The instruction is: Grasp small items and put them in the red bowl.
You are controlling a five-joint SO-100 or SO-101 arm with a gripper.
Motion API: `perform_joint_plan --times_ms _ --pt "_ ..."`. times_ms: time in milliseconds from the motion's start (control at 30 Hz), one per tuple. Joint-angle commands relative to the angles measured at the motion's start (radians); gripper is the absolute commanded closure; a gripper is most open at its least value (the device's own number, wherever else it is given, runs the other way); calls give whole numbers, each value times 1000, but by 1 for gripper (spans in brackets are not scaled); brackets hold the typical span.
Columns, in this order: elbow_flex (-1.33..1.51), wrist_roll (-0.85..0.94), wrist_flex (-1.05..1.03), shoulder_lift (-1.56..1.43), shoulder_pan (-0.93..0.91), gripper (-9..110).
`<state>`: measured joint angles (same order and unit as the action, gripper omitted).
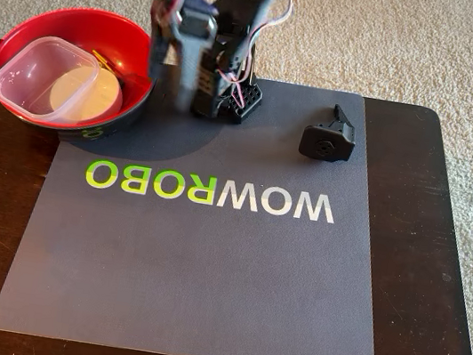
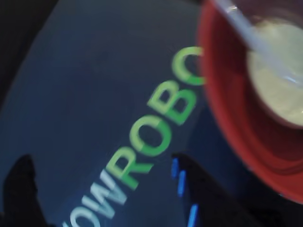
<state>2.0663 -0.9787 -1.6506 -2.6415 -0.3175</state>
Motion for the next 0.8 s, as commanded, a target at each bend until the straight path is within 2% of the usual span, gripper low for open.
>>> perform_joint_plan --times_ms 0,233,433,600,767 --pt "-34 -32 26 64 261 59" --pt "-12 -81 -3 181 762 59" --pt "219 -81 66 179 1186 56" --pt "316 -92 152 155 1413 55" --pt "325 -46 249 184 1562 55"
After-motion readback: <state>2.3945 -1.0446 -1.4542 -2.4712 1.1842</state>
